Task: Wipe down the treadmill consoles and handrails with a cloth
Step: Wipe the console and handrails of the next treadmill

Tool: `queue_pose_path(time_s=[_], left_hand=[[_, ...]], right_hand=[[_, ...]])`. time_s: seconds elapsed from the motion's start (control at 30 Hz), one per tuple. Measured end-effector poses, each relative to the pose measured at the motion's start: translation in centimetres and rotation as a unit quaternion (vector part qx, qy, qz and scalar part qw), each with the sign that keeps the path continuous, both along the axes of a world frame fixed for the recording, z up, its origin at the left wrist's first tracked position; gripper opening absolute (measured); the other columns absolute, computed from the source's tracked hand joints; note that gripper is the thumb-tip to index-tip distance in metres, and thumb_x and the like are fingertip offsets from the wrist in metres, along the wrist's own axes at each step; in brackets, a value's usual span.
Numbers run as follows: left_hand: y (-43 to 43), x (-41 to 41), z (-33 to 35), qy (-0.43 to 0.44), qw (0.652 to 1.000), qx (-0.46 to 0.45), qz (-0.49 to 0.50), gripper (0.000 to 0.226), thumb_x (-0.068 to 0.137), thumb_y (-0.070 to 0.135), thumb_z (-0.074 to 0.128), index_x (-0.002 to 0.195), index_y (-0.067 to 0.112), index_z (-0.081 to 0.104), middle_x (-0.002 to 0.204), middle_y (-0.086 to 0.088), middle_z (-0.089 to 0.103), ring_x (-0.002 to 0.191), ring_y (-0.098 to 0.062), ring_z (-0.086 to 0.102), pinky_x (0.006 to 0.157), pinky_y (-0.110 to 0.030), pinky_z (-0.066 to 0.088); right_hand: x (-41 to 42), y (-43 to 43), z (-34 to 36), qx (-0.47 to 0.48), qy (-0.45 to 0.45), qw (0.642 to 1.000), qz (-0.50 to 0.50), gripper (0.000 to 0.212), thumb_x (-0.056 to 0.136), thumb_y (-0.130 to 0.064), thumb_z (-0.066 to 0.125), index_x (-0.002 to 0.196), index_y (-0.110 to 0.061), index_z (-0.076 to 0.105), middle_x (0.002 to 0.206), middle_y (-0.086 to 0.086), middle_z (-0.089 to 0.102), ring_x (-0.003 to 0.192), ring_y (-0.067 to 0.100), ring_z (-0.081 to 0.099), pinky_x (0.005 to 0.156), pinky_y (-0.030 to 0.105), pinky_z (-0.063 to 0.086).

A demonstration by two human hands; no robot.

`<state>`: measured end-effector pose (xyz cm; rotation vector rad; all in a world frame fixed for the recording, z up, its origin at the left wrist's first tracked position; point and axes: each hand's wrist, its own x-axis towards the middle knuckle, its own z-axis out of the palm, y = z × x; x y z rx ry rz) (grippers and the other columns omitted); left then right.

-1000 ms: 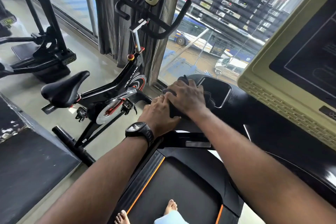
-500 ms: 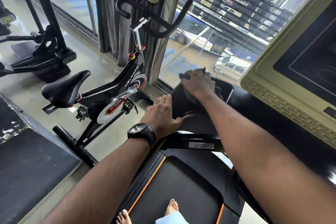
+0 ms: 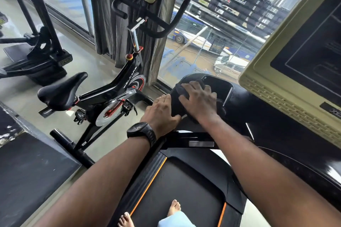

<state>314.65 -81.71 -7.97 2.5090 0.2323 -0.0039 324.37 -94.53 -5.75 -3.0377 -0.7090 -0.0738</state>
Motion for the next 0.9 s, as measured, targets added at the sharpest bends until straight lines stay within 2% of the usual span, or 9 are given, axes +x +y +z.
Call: queue_pose_path(time_s=[0.07,0.13,0.3,0.37,0.5,0.57,0.7,0.83,0.9], left_hand=[[0.0,0.0,-0.1,-0.002,1.0,0.002,-0.001,0.083,0.088,0.044,0.057,0.154,0.004,0.026,0.159,-0.013,0.033,0.148,-0.023,0.026,0.119,-0.045,0.028],[0.0,0.0,-0.1,-0.002,1.0,0.008,-0.006,0.083,0.089,0.045,0.056,0.155,0.005,0.025,0.16,-0.012,0.031,0.149,-0.022,0.025,0.12,-0.045,0.027],[0.0,-0.1,-0.1,0.002,0.999,0.029,-0.019,0.085,0.091,0.047,0.055,0.157,0.006,0.019,0.163,-0.011,0.024,0.151,-0.021,0.019,0.121,-0.046,0.024],[-0.1,0.0,-0.2,-0.006,0.999,0.04,-0.027,0.085,0.091,0.048,0.054,0.157,0.007,0.019,0.164,-0.011,0.022,0.152,-0.022,0.018,0.121,-0.047,0.026],[-0.1,-0.1,-0.4,-0.015,0.997,0.064,-0.045,0.083,0.091,0.048,0.05,0.157,0.007,0.021,0.165,-0.012,0.021,0.152,-0.022,0.017,0.12,-0.048,0.027],[0.0,-0.1,-0.4,-0.013,0.996,0.074,-0.048,0.083,0.089,0.05,0.047,0.157,0.008,0.021,0.164,-0.012,0.022,0.152,-0.022,0.018,0.12,-0.048,0.027],[-0.3,0.1,-0.3,-0.011,0.996,0.087,-0.035,0.082,0.09,0.05,0.049,0.156,0.01,0.023,0.164,-0.009,0.024,0.151,-0.022,0.022,0.119,-0.047,0.028],[-1.1,0.7,0.4,-0.02,0.991,0.133,-0.02,0.08,0.09,0.051,0.053,0.153,0.008,0.03,0.16,-0.011,0.032,0.149,-0.023,0.027,0.119,-0.044,0.028],[-1.4,1.6,0.8,-0.015,0.992,0.125,-0.02,0.081,0.09,0.048,0.053,0.154,0.006,0.028,0.161,-0.013,0.03,0.15,-0.024,0.025,0.119,-0.043,0.027]], right_hand=[[-0.2,-2.3,-0.8,-0.008,-0.045,0.996,0.079,0.061,0.089,-0.061,0.035,0.142,-0.037,0.054,0.149,-0.008,0.051,0.127,0.041,0.049,0.094,0.055,0.045],[0.7,-4.4,-0.7,-0.029,-0.039,0.99,0.135,0.066,0.087,-0.063,0.033,0.145,-0.038,0.052,0.152,-0.008,0.049,0.131,0.043,0.046,0.096,0.057,0.045],[-0.6,-3.2,-1.5,-0.022,-0.064,0.996,0.061,0.06,0.089,-0.06,0.035,0.139,-0.035,0.058,0.145,-0.004,0.056,0.123,0.043,0.052,0.087,0.054,0.047],[-1.6,-2.6,-2.6,-0.026,-0.107,0.99,0.086,0.059,0.089,-0.058,0.037,0.136,-0.033,0.063,0.139,-0.003,0.061,0.119,0.044,0.055,0.084,0.054,0.049],[0.3,-4.8,-0.8,-0.074,-0.067,0.981,0.169,0.065,0.09,-0.064,0.032,0.146,-0.036,0.052,0.149,-0.004,0.053,0.124,0.044,0.052,0.085,0.056,0.052],[1.0,-6.0,-0.2,-0.095,-0.052,0.985,0.135,0.064,0.092,-0.063,0.032,0.149,-0.039,0.046,0.152,-0.005,0.048,0.126,0.041,0.052,0.087,0.055,0.052],[0.2,-6.4,-0.8,-0.026,-0.045,0.998,-0.026,0.051,0.097,-0.053,0.046,0.144,-0.035,0.049,0.147,-0.005,0.052,0.123,0.041,0.051,0.093,0.054,0.046],[-0.3,-5.2,-1.5,-0.029,-0.076,0.996,0.041,0.057,0.092,-0.055,0.037,0.138,-0.03,0.058,0.138,0.001,0.059,0.116,0.044,0.056,0.083,0.057,0.051],[0.4,-4.4,-1.3,-0.037,-0.065,0.995,0.064,0.056,0.095,-0.054,0.04,0.144,-0.03,0.054,0.145,0.001,0.055,0.124,0.045,0.052,0.088,0.058,0.05]])
